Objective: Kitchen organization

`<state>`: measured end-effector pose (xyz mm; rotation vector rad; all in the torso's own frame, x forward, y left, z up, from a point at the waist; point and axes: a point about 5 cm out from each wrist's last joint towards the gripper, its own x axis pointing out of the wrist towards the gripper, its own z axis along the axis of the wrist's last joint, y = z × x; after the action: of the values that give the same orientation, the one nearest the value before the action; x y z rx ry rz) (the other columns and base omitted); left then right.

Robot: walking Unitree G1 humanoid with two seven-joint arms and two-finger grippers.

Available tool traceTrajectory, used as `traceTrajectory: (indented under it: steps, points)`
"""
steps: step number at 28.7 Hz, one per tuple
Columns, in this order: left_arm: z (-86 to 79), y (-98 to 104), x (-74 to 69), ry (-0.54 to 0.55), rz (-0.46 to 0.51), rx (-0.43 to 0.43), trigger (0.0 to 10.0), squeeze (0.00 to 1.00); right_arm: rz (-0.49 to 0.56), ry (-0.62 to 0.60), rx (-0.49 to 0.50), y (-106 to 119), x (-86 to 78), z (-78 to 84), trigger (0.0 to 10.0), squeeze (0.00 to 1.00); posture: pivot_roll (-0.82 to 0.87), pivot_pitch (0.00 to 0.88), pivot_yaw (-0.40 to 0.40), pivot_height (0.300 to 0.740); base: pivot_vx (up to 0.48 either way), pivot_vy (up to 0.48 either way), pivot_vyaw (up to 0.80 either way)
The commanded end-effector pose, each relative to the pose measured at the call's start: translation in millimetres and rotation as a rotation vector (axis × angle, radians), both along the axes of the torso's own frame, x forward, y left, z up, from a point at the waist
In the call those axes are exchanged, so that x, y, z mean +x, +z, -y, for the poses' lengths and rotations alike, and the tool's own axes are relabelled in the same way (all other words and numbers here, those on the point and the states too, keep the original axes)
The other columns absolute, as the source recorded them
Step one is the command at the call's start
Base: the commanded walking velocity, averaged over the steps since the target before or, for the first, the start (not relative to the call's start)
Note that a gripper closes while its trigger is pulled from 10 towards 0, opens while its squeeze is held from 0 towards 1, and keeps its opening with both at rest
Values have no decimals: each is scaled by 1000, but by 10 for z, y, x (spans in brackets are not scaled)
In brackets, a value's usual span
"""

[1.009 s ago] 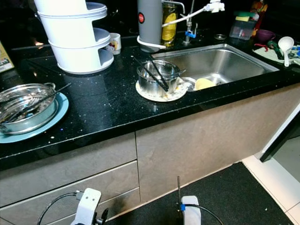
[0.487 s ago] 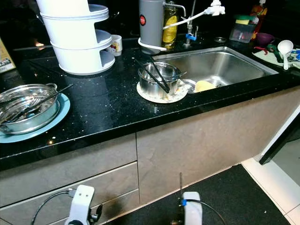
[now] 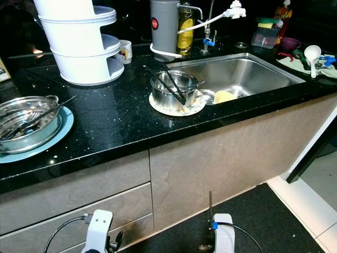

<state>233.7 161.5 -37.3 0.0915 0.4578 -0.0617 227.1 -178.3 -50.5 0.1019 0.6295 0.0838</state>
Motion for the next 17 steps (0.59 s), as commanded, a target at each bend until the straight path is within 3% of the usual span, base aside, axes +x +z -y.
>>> traceTrajectory:
  steps: [1,6,13,17]
  points:
    - [-6,-22,-20,21,-16,-10,10000,0,4,-11,5,2,-5,25,10000,0,-116,71,-24,740,0,0,0]
    - [-34,-37,-7,74,-49,-57,10000,0,3,18,-10,15,22,26,10000,0,-102,81,-27,740,0,0,0]
    - [-126,-30,-11,74,-43,11,10000,0,18,-1,-13,38,57,3,10000,0,-108,104,-6,740,0,0,0]
    - [-148,-12,4,85,-28,3,10000,0,14,-17,-3,24,41,-8,10000,0,-114,101,-5,740,0,0,0]
